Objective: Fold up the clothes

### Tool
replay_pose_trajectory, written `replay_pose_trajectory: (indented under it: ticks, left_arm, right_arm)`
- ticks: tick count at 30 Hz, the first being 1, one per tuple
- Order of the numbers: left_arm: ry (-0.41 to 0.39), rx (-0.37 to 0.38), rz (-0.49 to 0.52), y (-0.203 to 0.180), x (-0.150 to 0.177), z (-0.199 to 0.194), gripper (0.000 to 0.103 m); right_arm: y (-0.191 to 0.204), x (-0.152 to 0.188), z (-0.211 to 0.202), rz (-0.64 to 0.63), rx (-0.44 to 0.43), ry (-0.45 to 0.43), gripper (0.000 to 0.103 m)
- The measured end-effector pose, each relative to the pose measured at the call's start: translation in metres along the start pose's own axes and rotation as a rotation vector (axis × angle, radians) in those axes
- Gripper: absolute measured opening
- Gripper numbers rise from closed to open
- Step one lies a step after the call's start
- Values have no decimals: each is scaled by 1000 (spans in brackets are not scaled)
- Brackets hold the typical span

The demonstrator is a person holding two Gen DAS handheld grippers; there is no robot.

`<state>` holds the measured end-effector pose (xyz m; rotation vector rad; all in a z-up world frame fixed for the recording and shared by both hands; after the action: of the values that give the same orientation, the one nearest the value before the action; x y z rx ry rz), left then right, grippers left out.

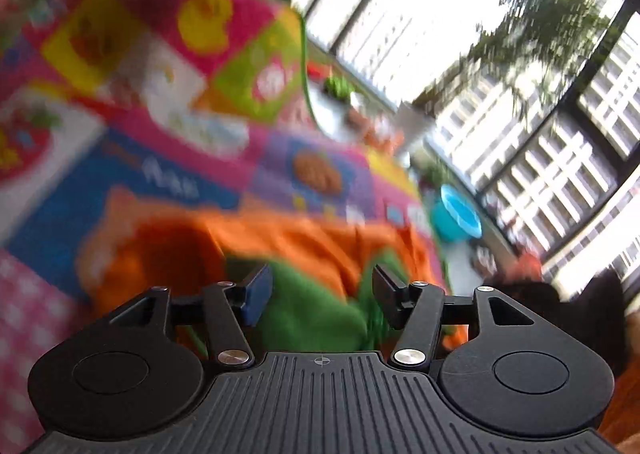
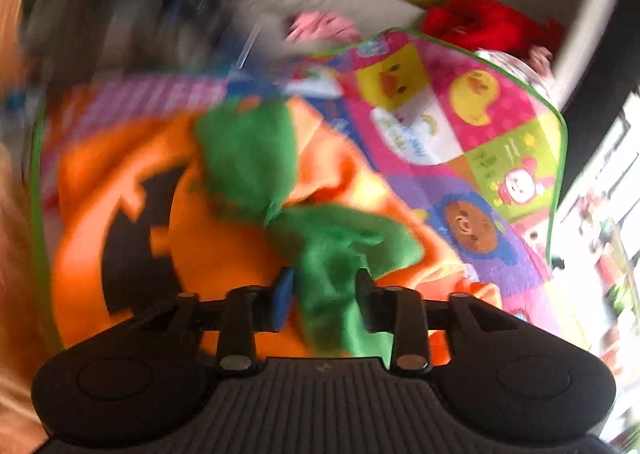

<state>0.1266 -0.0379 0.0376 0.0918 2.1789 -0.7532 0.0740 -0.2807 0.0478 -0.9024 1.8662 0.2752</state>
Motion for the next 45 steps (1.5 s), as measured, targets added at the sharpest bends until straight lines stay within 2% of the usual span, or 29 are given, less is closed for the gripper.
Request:
replay_pose_trajectory:
  ticks: [3,4,6,7,10,12,15,18,22,24,26,28,29,31,33,36,38,42,43,45]
  left_arm:
    - [135,-84,49,10,28,33,61]
    - [145,-88,74,11,31,36,61]
    - [129,-64,85,9,21,29,65]
    - [97,-56,90,9,11,21,73]
    - [-2,-57,103,11,-22,-1,89]
    - [-20,-83,65,25,-35,-1,90]
    - [21,-97,-68,52,-44,17,89]
    - [60,-68,-193,70,-37,36,88]
    - [80,5,-348,83,-31,59,83]
    - [87,31,-401,88,-31,68,79]
    - [102,21,-414,91,-28,78,72]
    - [110,9,-418,95,-26,87,58]
    - [109,3,-417,97,-25,91,53]
    - [92,-17,-386,99,-28,95,37]
    - [68,-45,-345,102,-36,99,34]
    - [-5,-84,-271,104,-66,98,28]
    - [-81,-88,-220,100,-93,91,28]
    - [-170,-64,-146,84,-119,75,28]
    - [-191,-57,-128,80,-125,72,29]
    - [-176,-107,-66,78,-116,72,36]
  right_arm:
    - [-32,-10,-11,156,60,-37,48]
    - [-44,-10,-10,193,96,-34,51]
    - [-69,-5,-6,247,169,-17,57]
    - [-81,-1,-2,268,194,-3,59]
    - [-110,13,12,424,187,23,61]
    - [-123,23,23,536,161,31,61]
    - [-133,36,34,628,168,46,62]
    - [-145,44,44,713,206,64,65]
    - [-149,43,47,818,131,53,63]
    - [-150,43,52,868,77,66,54]
    - [-151,47,60,932,41,89,51]
    - [-154,53,79,985,25,110,38]
    - [-155,54,91,984,24,115,35]
    - [-155,53,116,958,26,119,23]
    - [-156,44,136,921,29,103,16]
    - [-165,12,145,839,34,11,10]
    - [-170,-10,141,794,38,-59,10]
    - [-175,-43,126,699,63,-135,10]
    - [-173,-44,127,665,89,-118,10]
    - [-169,-38,131,575,161,-60,13]
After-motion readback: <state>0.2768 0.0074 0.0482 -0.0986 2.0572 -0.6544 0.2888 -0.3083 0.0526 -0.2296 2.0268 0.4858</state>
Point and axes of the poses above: each gripper's, at about its wrist camera, not at the fingertips, and z roughly the way its jaws point, y to its left, x to its underside, the point moved 4 cm from there along z, roughly the way its jaws point, and after that the axes turned 13 degrees about -y, right-handed, at the moved point
